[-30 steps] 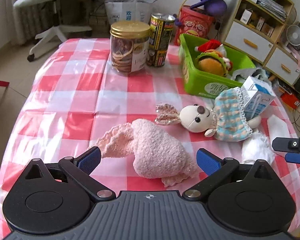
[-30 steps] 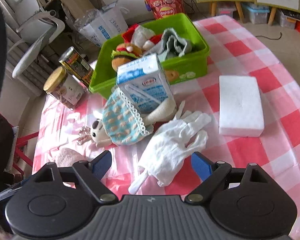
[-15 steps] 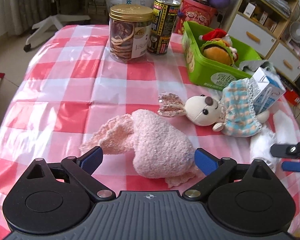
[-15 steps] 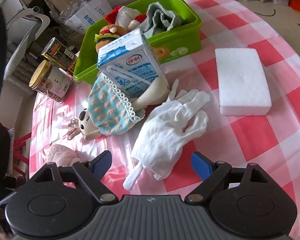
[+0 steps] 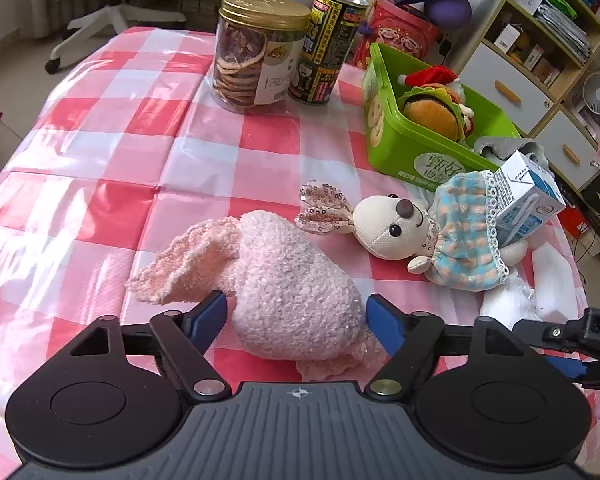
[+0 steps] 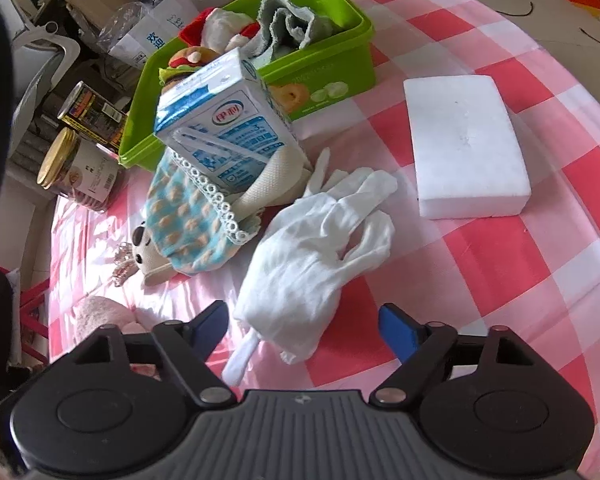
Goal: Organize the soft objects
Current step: 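Move left gripper to the pink bunny plush while right gripper reaches the white gloves, then close left gripper on the pink bunny while right gripper closes on the white gloves, then carry the pink bunny and white gloves over the green bin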
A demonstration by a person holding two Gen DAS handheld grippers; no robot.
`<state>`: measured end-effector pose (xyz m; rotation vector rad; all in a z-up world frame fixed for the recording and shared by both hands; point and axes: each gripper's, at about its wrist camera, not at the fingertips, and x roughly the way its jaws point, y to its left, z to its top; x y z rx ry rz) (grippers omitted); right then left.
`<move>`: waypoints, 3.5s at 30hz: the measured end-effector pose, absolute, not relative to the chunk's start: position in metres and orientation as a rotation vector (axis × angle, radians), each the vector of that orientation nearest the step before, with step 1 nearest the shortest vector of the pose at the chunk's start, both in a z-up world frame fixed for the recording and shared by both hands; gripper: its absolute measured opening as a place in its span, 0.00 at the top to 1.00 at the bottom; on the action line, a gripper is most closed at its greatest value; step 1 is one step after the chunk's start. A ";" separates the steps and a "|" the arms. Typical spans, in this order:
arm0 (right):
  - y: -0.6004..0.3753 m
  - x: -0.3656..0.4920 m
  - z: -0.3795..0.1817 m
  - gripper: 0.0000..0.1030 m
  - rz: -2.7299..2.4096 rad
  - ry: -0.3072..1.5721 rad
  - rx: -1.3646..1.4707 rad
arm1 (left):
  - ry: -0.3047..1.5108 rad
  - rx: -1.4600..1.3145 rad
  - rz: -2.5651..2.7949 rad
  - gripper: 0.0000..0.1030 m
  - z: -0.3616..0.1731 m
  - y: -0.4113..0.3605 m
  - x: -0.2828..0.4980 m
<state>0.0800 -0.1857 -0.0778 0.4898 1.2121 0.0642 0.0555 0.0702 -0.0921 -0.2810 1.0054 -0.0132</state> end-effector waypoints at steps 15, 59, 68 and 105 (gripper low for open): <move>-0.182 0.078 -0.081 1.00 0.114 1.200 0.486 | 1.006 -0.318 0.007 0.43 -0.091 0.073 0.055; -0.232 0.074 0.012 1.00 0.222 0.880 0.670 | 0.742 -0.433 -0.213 0.43 -0.014 0.052 0.047; -0.232 0.098 0.008 1.00 0.198 0.893 0.678 | 0.701 -0.410 -0.242 0.43 -0.005 0.032 0.063; -0.262 0.250 -0.065 1.00 0.221 0.949 0.497 | 0.923 -0.177 -0.264 0.43 -0.081 -0.032 0.228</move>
